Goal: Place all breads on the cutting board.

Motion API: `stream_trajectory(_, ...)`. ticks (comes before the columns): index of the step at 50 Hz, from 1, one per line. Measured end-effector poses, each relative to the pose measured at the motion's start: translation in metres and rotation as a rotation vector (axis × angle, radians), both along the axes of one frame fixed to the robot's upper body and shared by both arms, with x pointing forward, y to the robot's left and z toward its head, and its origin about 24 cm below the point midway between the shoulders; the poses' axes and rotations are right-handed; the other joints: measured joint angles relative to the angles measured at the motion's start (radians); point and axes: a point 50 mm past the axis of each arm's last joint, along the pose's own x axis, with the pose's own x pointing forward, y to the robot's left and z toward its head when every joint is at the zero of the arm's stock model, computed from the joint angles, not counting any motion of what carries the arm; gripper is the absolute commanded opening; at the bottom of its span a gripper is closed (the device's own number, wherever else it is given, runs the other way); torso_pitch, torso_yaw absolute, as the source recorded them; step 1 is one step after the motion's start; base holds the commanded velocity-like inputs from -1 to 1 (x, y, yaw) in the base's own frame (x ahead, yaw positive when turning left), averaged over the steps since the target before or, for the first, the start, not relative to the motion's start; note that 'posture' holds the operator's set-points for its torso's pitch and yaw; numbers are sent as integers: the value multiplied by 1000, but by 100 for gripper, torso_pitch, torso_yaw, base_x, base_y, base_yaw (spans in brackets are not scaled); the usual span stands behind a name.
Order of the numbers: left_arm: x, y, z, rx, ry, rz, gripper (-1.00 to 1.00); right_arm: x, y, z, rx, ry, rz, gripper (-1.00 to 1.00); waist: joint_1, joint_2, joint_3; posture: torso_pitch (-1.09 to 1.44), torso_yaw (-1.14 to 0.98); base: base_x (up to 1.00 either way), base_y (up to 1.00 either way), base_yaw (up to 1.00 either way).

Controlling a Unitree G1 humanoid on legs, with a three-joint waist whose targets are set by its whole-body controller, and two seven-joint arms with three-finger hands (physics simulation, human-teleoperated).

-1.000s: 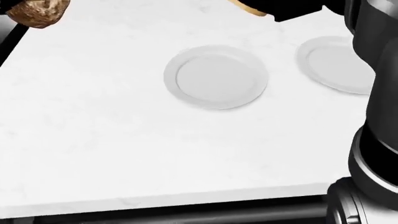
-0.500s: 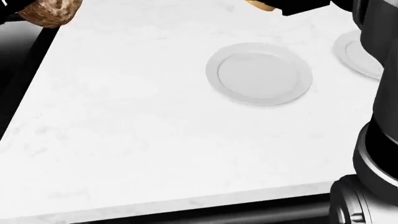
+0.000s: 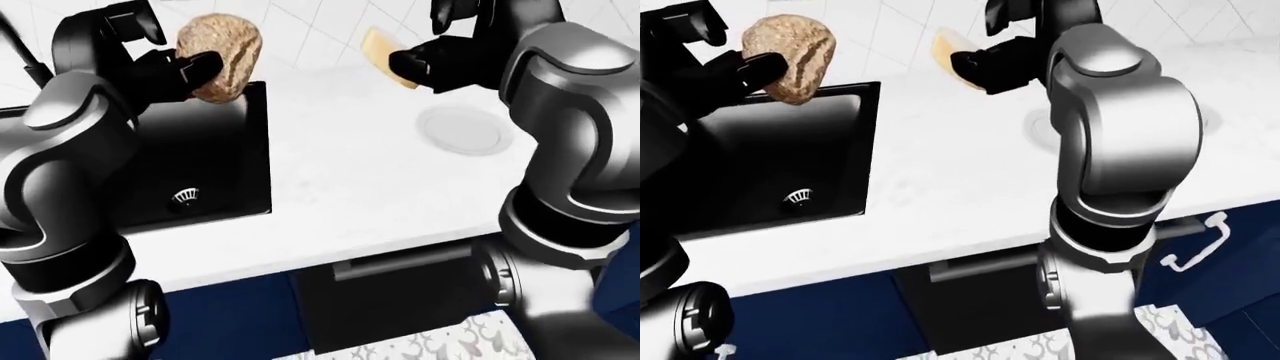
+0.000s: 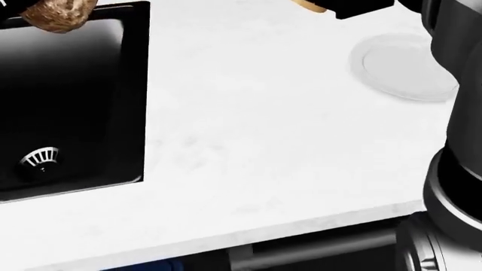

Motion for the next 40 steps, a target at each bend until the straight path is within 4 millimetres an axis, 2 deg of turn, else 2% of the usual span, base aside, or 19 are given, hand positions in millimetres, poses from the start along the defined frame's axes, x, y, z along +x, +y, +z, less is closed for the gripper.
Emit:
stream_trajectory(2,0,0,2,1,-5,-1,-100,1,0,0,0,6,-1,-100,-6,-24,-3,0,0,-23,71,0)
stream_trajectory(4,1,-3,-2,1,6,-15,-100,3,-4,-6,5,33,-16,-100,-19,-26,-6,0,0,-23,71,0)
stream_trajectory(7,6,-6,-8,7,51,-31,-100,6,-7,-9,10,65,-35,-100,-1,-35,-28,0,0,-23,71,0)
stream_trajectory(9,6,-5,-5,5,38,-26,-100,3,-5,-3,7,36,-28,-100,10,-15,-22,0,0,-23,71,0)
stream_trajectory(12,3,-4,1,3,2,-19,-100,2,-4,0,6,10,-20,-100,13,34,-6,0,0,-23,67,0)
stream_trajectory(13,3,-4,2,3,-7,-18,-100,2,-5,0,7,11,-21,-100,13,58,-5,0,0,-21,52,0)
stream_trajectory(14,2,-3,4,3,-13,-14,-100,3,-4,1,6,12,-18,-100,18,95,-10,0,0,-5,26,0)
stream_trajectory(16,3,1,-1,-6,4,2,-100,4,1,-6,-1,35,1,-100,33,97,16,0,0,0,2,0)
stream_trajectory(17,4,2,-2,-7,15,9,-100,5,3,-8,-4,51,10,-100,38,100,21,0,0,0,0,0)
stream_trajectory(19,3,4,-1,-7,17,19,-100,6,4,-8,-6,61,20,-100,31,91,24,0,0,0,13,0)
stream_trajectory(21,3,4,-1,-9,17,25,-100,5,6,-5,-7,47,28,-100,27,58,14,0,0,0,39,0)
stream_trajectory(24,1,4,0,-8,10,23,-100,1,6,1,-5,4,32,-100,16,7,13,0,0,0,45,0)
stream_trajectory(29,1,2,3,-5,0,12,-100,1,3,0,-2,11,22,-100,-2,-21,14,0,0,0,47,0)
stream_trajectory(31,0,-1,5,-2,-10,1,-100,2,1,-2,1,17,13,-100,-11,-38,3,0,0,0,47,0)
stream_trajectory(32,0,-3,2,-1,-5,-8,-100,2,0,-5,4,26,5,-100,-18,-30,4,0,0,0,49,0)
stream_trajectory(35,4,-7,-5,6,36,-33,-100,5,-4,-11,13,62,-18,-100,1,-43,-21,0,0,0,61,0)
stream_trajectory(36,4,-6,-4,5,35,-33,-100,4,-4,-9,12,56,-18,-100,5,-40,-23,0,0,0,62,0)
stream_trajectory(38,2,-5,0,2,14,-27,-100,2,-2,-4,9,28,-12,-100,8,-19,-15,0,0,0,62,0)
stream_trajectory(40,1,-5,3,1,-6,-25,-100,1,-3,-2,10,10,-8,-100,5,13,-8,0,0,0,61,0)
